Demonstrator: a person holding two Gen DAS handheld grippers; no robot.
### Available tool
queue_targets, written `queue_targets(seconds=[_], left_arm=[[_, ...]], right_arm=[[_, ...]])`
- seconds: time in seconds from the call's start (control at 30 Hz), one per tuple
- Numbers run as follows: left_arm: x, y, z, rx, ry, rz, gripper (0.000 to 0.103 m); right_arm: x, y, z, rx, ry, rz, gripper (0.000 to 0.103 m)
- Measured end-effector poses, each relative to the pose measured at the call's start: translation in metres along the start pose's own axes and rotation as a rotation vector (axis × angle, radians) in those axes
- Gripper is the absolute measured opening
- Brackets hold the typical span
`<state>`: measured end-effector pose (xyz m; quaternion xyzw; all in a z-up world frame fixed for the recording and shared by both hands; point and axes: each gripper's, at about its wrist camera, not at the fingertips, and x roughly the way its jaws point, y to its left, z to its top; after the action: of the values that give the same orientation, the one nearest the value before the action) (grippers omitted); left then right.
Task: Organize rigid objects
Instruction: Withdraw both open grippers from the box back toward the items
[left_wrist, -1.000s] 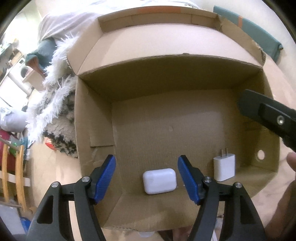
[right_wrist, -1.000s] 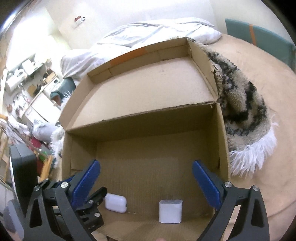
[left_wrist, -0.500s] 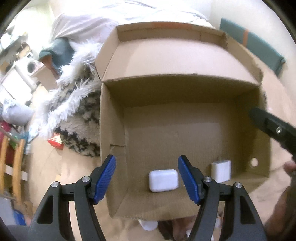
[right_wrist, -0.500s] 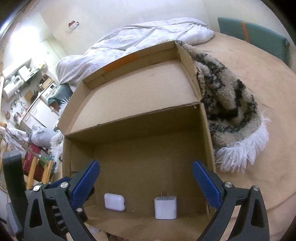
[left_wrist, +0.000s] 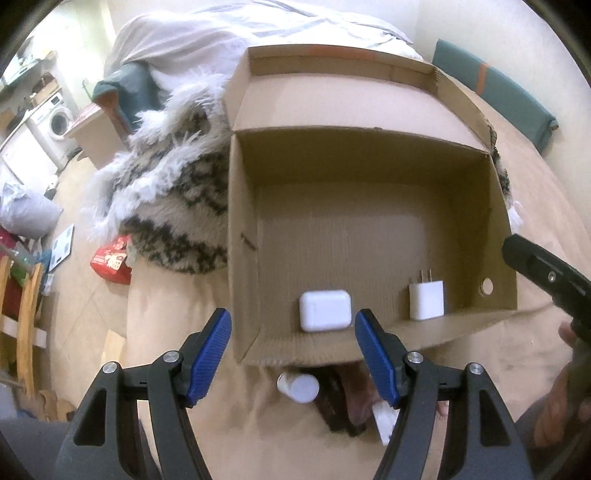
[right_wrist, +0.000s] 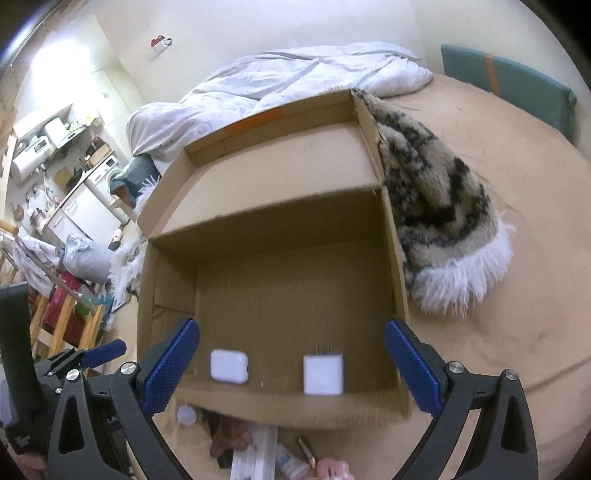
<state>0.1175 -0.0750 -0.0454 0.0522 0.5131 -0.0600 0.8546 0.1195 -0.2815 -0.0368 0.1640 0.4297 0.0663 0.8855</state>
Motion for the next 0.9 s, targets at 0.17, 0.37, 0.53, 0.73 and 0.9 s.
queue_targets(seconds=[0.17, 0.37, 0.53, 0.73, 0.9], left_arm=[[-0.001, 0.005, -0.017, 0.001, 0.017, 0.0, 0.067], [0.008, 0.024, -0.036, -0.033, 0.064, -0.03, 0.067], [0.012, 0.043, -0.037, -0.086, 0.089, -0.135, 0.067], [0.04, 0.044, -0.044, -0.111, 0.2, -0.15, 0.067], [0.059, 0.024, -0.049, -0.067, 0.251, -0.183, 0.067]], right_arm=[[-0.007, 0.0, -0.015, -0.021, 0.03, -0.024, 0.103], [-0.009, -0.01, -0.038, 0.019, 0.135, -0.069, 0.103], [0.0, -0.02, -0.061, 0.08, 0.252, -0.064, 0.103], [0.002, -0.018, -0.064, 0.082, 0.252, -0.067, 0.103], [0.018, -0.016, -0.068, 0.064, 0.292, -0.091, 0.103]])
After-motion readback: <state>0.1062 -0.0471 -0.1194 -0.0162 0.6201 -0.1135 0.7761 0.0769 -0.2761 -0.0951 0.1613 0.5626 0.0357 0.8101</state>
